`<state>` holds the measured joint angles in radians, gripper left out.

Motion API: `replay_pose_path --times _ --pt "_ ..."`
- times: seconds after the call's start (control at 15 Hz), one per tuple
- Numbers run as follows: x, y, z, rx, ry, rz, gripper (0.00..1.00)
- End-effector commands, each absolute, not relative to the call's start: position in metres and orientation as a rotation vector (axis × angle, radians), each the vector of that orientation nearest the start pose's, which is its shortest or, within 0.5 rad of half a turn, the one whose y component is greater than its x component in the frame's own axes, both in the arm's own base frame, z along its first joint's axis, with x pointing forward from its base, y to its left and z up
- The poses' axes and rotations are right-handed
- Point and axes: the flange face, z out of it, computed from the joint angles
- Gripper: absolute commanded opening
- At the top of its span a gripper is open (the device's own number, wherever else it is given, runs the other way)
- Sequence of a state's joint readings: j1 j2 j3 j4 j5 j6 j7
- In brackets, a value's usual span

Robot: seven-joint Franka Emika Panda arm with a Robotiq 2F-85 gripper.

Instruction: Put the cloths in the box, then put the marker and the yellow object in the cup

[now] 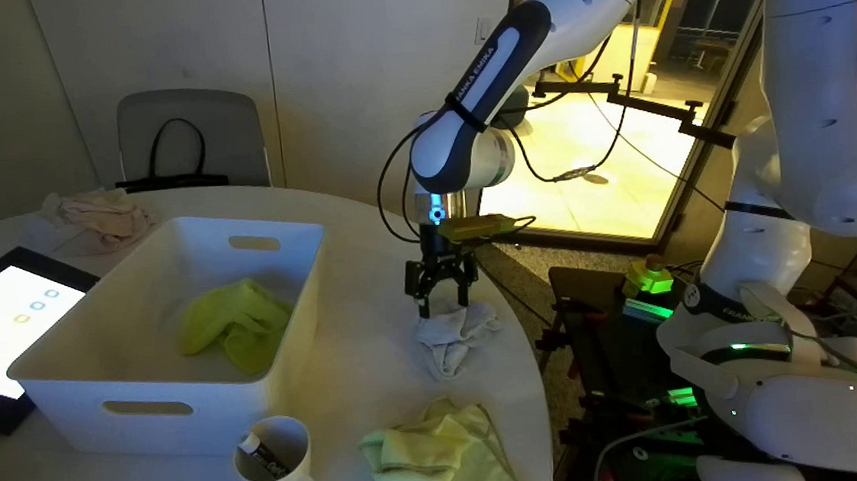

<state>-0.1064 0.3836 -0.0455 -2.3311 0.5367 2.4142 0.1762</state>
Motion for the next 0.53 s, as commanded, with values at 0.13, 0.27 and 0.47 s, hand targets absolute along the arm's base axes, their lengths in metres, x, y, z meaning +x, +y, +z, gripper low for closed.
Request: replay_pose_path --times 0.13,0.27,0.47 --pt "0.495 -0.069 0.148 -2.622 1.068 0.379 1.0" --pt "0.5 -0.064 0.144 -2.624 1.051 0.39 1.0" --pt "0.503 -0.059 0.14 -2.633 1.032 0.402 0.91"
